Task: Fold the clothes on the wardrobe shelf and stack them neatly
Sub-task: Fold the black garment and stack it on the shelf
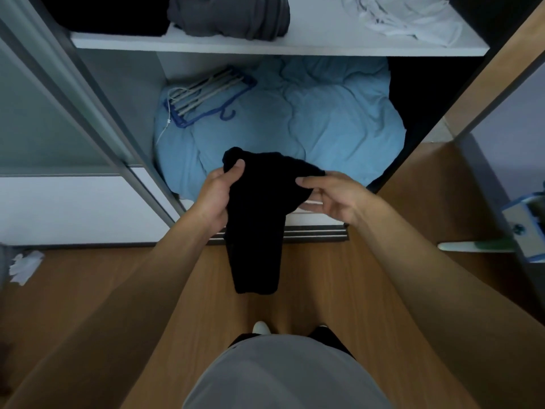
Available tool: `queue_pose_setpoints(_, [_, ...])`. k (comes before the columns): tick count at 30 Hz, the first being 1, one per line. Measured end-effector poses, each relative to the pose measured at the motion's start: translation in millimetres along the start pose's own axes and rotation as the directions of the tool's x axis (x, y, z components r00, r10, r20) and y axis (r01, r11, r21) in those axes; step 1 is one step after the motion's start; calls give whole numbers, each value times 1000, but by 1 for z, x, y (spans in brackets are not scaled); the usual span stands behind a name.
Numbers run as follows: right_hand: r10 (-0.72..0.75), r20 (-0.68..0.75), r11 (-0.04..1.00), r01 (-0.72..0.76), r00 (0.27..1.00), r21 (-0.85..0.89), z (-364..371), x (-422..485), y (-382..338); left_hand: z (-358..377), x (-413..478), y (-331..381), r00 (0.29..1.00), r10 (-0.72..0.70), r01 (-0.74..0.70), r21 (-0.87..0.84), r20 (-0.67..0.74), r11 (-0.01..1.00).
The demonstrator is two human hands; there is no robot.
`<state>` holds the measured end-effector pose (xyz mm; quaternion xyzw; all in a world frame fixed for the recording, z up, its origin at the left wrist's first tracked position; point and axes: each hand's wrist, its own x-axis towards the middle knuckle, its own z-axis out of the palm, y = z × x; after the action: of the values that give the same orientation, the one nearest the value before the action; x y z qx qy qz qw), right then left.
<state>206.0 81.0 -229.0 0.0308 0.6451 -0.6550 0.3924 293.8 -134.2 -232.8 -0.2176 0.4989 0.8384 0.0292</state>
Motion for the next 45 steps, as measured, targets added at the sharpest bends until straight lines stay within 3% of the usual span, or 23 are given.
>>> queue_pose_setpoints(4, [-108,-55,994,107,993,-15,3,1,-26,-9,0,-1,1000,-6,8,69,-23,998])
queue_pose_setpoints(10, [-26,-199,984,60,980,167,6,-1,-47,-26,4,9,998,-3,8,94,-56,996])
queue_pose_setpoints(13, [2,-205,987,31,979,161,6,-6,-57,-32,5,16,999,-24,31,147,-48,989])
queue_pose_setpoints(15, [-85,-168,954,129,982,269,5,-7,-64,-28,4,20,999,-47,47,143,-2,989])
queue_pose_setpoints(18, [-262,-69,828,261,963,496,1,-6,-62,-12,2,27,999,-18,15,73,45,997])
queue_pose_setpoints(19, [-257,-43,845,246,966,475,-1,-4,-53,-6,3,29,999,-4,2,44,44,999])
queue_pose_setpoints(21, [-138,18,955,128,990,266,0,2,-21,5,4,34,1000,0,0,-7,15,1000])
queue_pose_setpoints(23, [-16,130,996,4,991,94,5,4,10,11,5,37,1000,-11,11,-10,-4,1000])
queue_pose_setpoints(25, [11,198,991,-37,980,127,11,3,22,11,5,39,1000,-19,19,2,7,1000])
queue_pose_setpoints(28, [-58,200,950,-7,978,312,8,-3,15,4,3,40,999,-35,35,-19,-9,999])
queue_pose_setpoints(31, [-123,197,956,63,973,287,-5,-14,4,-3,1,41,998,-61,60,-39,-30,997])
queue_pose_setpoints(33, [-98,207,985,65,973,162,-4,-22,-2,-2,-1,41,991,-134,133,-58,-15,989])
queue_pose_setpoints(35, [-28,165,994,44,986,-97,8,-25,-5,2,-1,42,977,-211,211,-26,3,977])
queue_pose_setpoints(38, [20,98,897,25,995,-442,31,-23,-5,6,1,44,962,-273,272,91,-3,958])
queue_pose_setpoints(42, [-67,45,918,79,997,-388,40,-16,-3,3,3,48,964,-264,263,147,-13,954])
queue_pose_setpoints(45, [-91,-44,976,81,995,-202,40,-10,-3,-13,0,44,972,-166,160,49,164,986])
